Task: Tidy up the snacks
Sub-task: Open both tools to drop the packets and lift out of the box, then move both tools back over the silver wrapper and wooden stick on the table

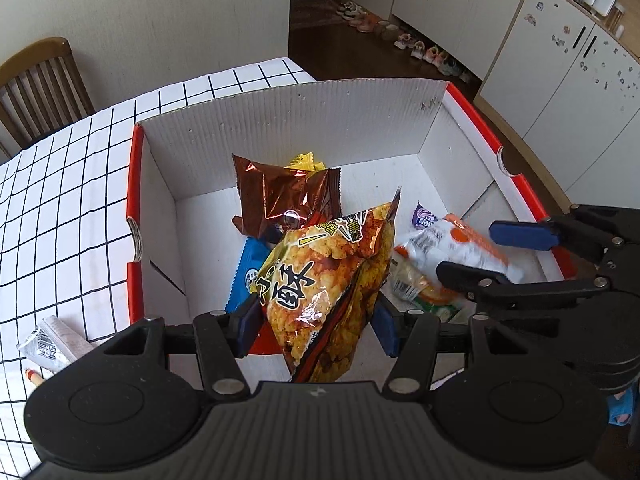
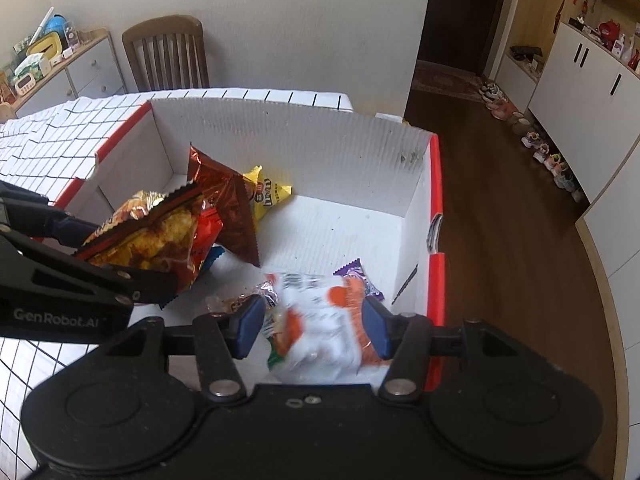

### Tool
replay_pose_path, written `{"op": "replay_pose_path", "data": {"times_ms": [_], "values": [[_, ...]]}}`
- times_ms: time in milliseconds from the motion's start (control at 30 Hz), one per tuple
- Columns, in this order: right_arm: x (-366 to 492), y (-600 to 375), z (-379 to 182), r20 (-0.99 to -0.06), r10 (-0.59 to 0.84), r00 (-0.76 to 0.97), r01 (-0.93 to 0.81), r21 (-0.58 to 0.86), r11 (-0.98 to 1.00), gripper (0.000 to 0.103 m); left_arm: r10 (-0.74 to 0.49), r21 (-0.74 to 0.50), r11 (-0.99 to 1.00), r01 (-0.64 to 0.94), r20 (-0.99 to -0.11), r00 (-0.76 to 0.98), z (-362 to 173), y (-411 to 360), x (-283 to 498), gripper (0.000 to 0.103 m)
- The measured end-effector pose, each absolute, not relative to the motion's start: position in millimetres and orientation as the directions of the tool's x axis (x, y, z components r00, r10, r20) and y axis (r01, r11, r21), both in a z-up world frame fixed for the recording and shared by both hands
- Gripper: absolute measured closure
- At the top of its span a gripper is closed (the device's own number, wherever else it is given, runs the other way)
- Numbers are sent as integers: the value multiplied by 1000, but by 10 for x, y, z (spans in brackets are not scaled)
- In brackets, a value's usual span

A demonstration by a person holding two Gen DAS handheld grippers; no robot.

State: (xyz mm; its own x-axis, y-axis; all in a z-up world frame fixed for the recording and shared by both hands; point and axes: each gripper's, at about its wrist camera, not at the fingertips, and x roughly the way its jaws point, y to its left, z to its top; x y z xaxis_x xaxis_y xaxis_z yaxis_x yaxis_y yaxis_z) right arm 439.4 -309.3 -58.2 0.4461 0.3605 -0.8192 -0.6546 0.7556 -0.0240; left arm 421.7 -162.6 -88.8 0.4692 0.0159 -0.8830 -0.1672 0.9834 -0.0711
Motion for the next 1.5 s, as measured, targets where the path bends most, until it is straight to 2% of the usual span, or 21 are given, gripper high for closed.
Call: {"op": "replay_pose_path", "data": {"times_ms": [167, 400, 533, 833, 1200, 1400, 1467, 1500], "values": [[4353, -3147, -519, -811, 368, 455, -648, -18, 761, 44, 12, -81, 982, -172, -877, 480, -855, -1613, 4162, 37], [4240, -3234, -404, -795, 385, 469, -637, -3, 771, 39, -2, -105, 979, -172, -857, 515, -717, -1601, 4033, 37], [4149, -3284, -315, -780, 399, 483, -631, 6, 776, 31, -7, -117, 978, -170, -843, 538, -632, -1594, 3931, 37], [3904, -3322, -80, -744, 440, 502, -631, 33, 775, 27, -6, -117, 982, -146, -798, 602, -380, -1556, 3661, 37], [3565, -3244, 193, -687, 492, 535, -614, 84, 785, 15, -16, -118, 987, -106, -741, 672, -113, -1383, 3231, 37], [3326, -3114, 291, -659, 500, 562, -606, 82, 791, 13, -30, -137, 986, -99, -720, 694, -15, -1180, 2972, 37], [3231, -3054, 312, -647, 506, 570, -609, 81, 789, 6, -23, -127, 987, -96, -713, 700, 8, -1113, 2877, 37], [3178, -3020, 323, -640, 512, 574, -612, 81, 787, 5, -16, -117, 989, -96, -710, 704, 19, -1084, 2829, 37]]}}
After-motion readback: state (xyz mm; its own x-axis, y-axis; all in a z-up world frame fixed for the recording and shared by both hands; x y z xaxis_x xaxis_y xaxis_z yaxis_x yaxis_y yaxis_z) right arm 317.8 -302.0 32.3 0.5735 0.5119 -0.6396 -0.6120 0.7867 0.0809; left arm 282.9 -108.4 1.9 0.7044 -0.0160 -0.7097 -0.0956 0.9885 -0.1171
